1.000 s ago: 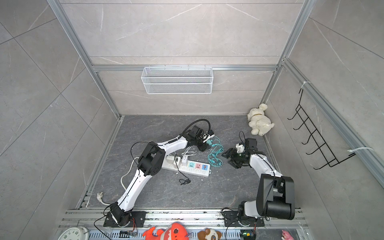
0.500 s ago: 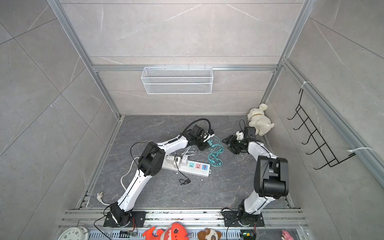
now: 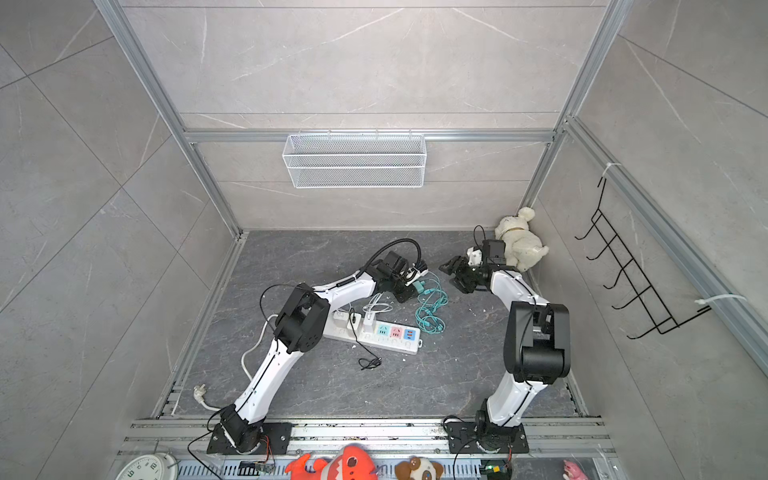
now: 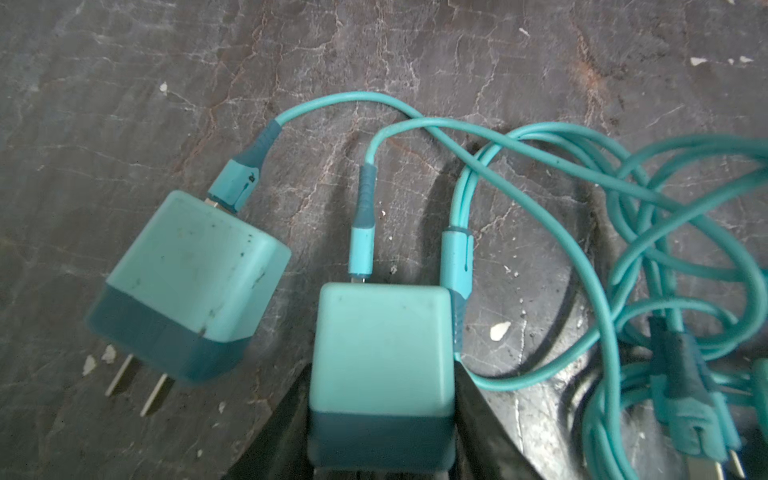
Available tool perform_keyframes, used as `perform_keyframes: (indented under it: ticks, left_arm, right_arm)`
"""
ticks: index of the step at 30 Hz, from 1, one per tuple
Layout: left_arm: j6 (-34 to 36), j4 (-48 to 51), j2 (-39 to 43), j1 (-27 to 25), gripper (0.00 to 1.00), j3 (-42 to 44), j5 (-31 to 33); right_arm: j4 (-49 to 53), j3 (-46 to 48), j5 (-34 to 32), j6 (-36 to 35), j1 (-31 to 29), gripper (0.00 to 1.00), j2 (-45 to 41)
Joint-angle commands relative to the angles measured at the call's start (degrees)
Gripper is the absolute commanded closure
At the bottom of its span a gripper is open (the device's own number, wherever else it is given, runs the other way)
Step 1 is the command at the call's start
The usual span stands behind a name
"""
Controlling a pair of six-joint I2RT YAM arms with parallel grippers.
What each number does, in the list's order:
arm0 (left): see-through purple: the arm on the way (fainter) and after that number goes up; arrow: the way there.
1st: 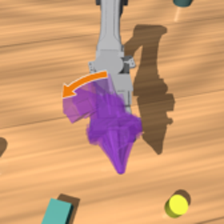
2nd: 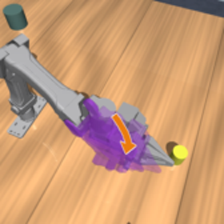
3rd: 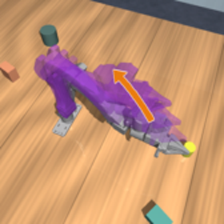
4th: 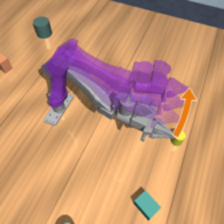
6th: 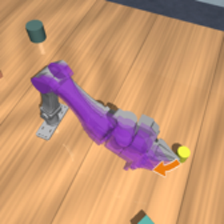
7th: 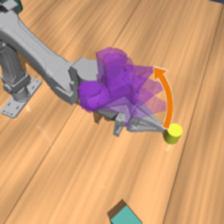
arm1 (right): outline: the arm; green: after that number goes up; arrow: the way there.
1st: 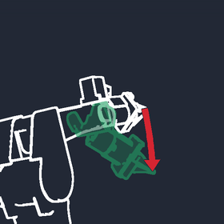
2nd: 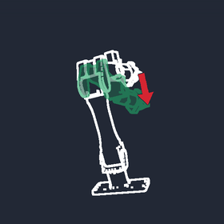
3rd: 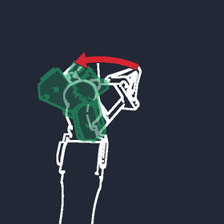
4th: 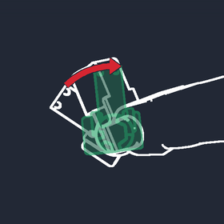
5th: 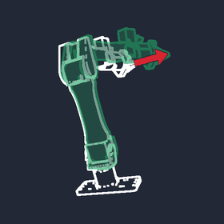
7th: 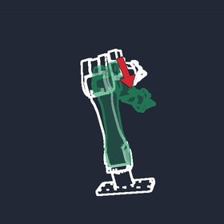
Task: Insert the plug
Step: 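Close the left gripper on a teal charger while right gripper moves toward plush toy, then lift the teal charger with the left gripper while right gripper draws back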
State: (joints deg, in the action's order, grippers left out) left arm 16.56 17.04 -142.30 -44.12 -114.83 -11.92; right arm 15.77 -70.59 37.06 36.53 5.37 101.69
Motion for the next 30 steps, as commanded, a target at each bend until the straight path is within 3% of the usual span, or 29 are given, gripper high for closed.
perform_keyframes:
  ticks: [1,5,14,19,26,30]
  left_arm:
    - [1.6,-2.9,6.9,-0.2,0.81,2.3,1.7]
    - [2.9,-4.8,11.2,0.5,0.84,2.1,7.2]
    - [3.8,-16.2,21.8,0.7,0.85,12.5,10.9]
    - [2.1,-25.1,29.5,0.7,0.86,20.5,20.9]
    - [1.4,-37.3,40.7,-0.8,0.87,33.4,25.6]
    - [3.1,-40.2,43.0,-2.6,0.88,36.4,28.7]
  right_arm:
    - [1.3,-5.0,-0.7,0.7,-0.6,0.34,2.6]
    - [-7.5,-3.4,1.2,6.8,-0.7,0.34,3.1]
    - [-8.7,-0.5,-2.0,8.7,-4.7,0.35,-0.5]
    - [-11.1,3.9,-5.8,9.3,-10.1,0.35,-6.7]
    - [-6.8,9.6,-3.9,8.1,-12.9,0.35,-18.7]
    - [0.7,14.2,-8.2,4.6,-12.9,0.34,-28.5]
